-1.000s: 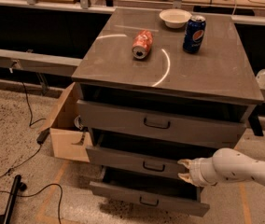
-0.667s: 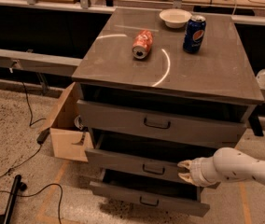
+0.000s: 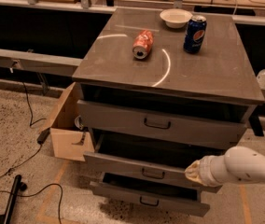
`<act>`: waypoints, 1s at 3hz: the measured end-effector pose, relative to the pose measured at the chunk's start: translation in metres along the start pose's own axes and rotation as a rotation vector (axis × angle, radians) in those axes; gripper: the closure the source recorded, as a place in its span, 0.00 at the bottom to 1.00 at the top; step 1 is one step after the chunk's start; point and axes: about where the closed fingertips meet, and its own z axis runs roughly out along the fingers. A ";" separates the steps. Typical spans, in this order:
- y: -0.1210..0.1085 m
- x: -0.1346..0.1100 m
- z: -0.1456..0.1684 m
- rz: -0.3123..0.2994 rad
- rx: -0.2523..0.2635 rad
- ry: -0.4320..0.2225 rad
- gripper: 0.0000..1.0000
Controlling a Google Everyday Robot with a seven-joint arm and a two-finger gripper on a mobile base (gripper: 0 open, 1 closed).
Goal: Open middle drawer
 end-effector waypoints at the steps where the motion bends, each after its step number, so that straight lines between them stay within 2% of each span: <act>1: -0.013 -0.005 -0.052 0.035 0.077 0.002 1.00; 2: -0.022 -0.009 -0.070 0.045 0.113 -0.008 1.00; 3: -0.025 -0.016 -0.058 0.047 0.119 -0.033 1.00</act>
Offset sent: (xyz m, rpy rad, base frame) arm 0.0006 -0.0285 0.0918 0.0293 -0.1240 -0.1112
